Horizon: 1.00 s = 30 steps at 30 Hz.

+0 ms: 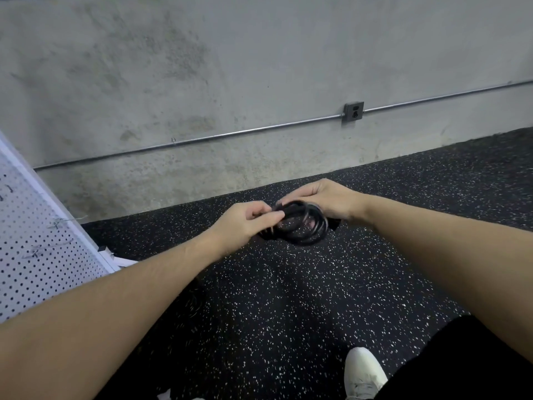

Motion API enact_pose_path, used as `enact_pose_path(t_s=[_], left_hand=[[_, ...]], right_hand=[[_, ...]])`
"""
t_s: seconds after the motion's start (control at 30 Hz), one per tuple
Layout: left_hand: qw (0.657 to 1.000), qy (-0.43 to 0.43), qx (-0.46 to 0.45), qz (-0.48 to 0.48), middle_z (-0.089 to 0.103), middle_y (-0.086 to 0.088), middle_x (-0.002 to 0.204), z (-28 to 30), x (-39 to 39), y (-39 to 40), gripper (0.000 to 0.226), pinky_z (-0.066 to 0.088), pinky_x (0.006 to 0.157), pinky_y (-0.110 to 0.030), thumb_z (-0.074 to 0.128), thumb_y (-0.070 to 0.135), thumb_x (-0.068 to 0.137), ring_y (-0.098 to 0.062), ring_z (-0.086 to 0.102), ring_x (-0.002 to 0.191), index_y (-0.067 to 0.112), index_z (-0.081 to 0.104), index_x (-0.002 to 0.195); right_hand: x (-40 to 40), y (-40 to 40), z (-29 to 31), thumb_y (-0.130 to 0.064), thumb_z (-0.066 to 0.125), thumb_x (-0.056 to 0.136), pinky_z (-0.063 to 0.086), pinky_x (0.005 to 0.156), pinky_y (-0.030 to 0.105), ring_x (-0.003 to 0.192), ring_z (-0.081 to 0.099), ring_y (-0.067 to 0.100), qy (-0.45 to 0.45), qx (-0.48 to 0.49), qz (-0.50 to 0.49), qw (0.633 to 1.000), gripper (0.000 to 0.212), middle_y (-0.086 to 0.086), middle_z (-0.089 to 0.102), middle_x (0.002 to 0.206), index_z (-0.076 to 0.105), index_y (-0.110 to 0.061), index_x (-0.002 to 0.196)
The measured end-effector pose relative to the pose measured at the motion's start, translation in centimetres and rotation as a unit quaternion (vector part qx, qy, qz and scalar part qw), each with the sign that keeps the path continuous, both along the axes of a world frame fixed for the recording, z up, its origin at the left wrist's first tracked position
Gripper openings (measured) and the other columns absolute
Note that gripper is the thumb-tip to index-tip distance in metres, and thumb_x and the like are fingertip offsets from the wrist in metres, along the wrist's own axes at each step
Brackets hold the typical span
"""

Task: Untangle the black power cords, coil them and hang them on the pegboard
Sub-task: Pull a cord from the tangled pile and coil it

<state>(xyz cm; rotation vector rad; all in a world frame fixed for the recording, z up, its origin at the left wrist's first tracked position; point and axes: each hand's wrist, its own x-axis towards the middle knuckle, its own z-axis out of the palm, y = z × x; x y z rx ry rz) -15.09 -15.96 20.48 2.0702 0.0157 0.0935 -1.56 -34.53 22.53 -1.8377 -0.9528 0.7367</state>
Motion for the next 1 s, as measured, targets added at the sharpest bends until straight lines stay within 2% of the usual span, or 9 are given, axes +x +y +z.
enact_pose_path(t_s=[0.17,0.27,0.33,0.4,0.47,0.57,0.7,0.9,1.0], left_hand=[[0.991,0.007,-0.128,0.05,0.066,-0.001,0.079,-0.9,0.0,0.6,0.036,0.036,0.048,-0.022,0.058,0.041,0.102,-0.007,0.047,0.057,0.056,0.052,0.133],[0.973,0.001,-0.217,0.085,0.059,0.003,0.069,-0.9,0.2,0.1,0.038,0.039,0.049,-0.023,0.061,0.038,0.101,-0.009,0.046,0.057,0.055,0.057,0.134],[0.956,-0.004,-0.271,0.114,0.057,0.001,0.069,-0.5,0.5,-0.3,0.031,0.044,0.052,-0.025,0.065,0.037,0.099,-0.009,0.047,0.056,0.053,0.064,0.125],[0.942,0.009,-0.296,0.156,0.058,0.001,0.069,-0.4,0.9,-0.3,0.027,0.055,0.059,-0.029,0.07,0.037,0.096,-0.009,0.05,0.059,0.052,0.065,0.118],[0.934,0.021,-0.3,0.194,0.061,0.002,0.074,-0.4,1.1,0.0,0.024,0.063,0.072,-0.038,0.072,0.037,0.094,-0.009,0.056,0.066,0.047,0.067,0.116],[0.937,0.049,-0.267,0.221,0.066,-0.001,0.089,-0.6,1.1,0.4,0.034,0.063,0.081,-0.05,0.07,0.041,0.095,-0.014,0.062,0.082,0.033,0.064,0.127],[0.945,0.059,-0.231,0.224,0.067,-0.007,0.094,-0.9,0.9,0.3,0.037,0.061,0.086,-0.056,0.064,0.039,0.1,-0.017,0.064,0.074,0.018,0.054,0.129],[0.955,0.053,-0.165,0.239,0.069,-0.011,0.105,-1.1,1.1,0.2,0.019,0.06,0.061,-0.033,0.049,0.036,0.107,-0.017,0.07,0.066,0.018,0.05,0.114],[0.952,0.027,-0.19,0.239,0.072,-0.011,0.104,-0.8,1.2,0.2,0.02,0.055,0.055,-0.032,0.048,0.032,0.108,-0.016,0.066,0.061,0.017,0.055,0.12]], right_hand=[[-0.2,0.5,-1.3,-0.026,0.048,0.108,0.059,0.057,0.029,0.064,0.063,0.009,-0.022,-0.055,-0.008,0.998,0.025,0.008,0.074,0.101,0.068,-0.014,0.118],[-1.0,1.1,-1.9,-0.03,0.048,0.107,0.054,0.055,0.028,0.063,0.054,0.01,-0.061,-0.125,0.017,0.99,0.02,0.002,0.066,0.1,0.058,-0.033,0.124],[-1.6,1.4,-2.0,-0.034,0.044,0.108,0.053,0.062,0.029,0.071,0.056,0.012,-0.111,-0.16,0.038,0.98,0.041,-0.001,0.064,0.103,0.038,-0.042,0.148],[-2.1,1.9,-2.2,-0.036,0.041,0.109,0.051,0.094,0.033,0.108,0.062,0.017,-0.183,-0.177,0.062,0.965,0.054,0.002,0.059,0.139,0.023,-0.033,0.159],[-2.6,2.3,-2.4,-0.037,0.044,0.107,0.048,0.104,0.041,0.113,0.061,0.019,-0.207,-0.16,0.057,0.963,0.051,0.008,0.058,0.142,0.031,-0.023,0.155],[-2.8,2.1,-2.1,-0.03,0.057,0.101,0.051,0.066,0.033,0.071,0.055,0.012,-0.192,-0.101,0.009,0.976,0.025,0.002,0.065,0.093,0.044,-0.02,0.119],[-2.2,1.5,-2.2,-0.016,0.071,0.092,0.04,0.055,0.017,0.06,0.053,0.002,-0.158,-0.04,-0.02,0.986,0.026,-0.002,0.068,0.089,0.054,-0.02,0.112],[-2.0,2.2,-1.2,-0.03,0.08,0.084,0.045,0.078,0.013,0.086,0.059,-0.004,-0.182,0.086,-0.077,0.976,0.034,-0.014,0.063,0.11,0.073,-0.029,0.118],[-2.3,2.6,-0.7,-0.024,0.074,0.092,0.046,0.061,0.019,0.065,0.059,0.006,-0.088,0.136,-0.098,0.982,0.033,-0.013,0.071,0.091,0.069,-0.023,0.124]])
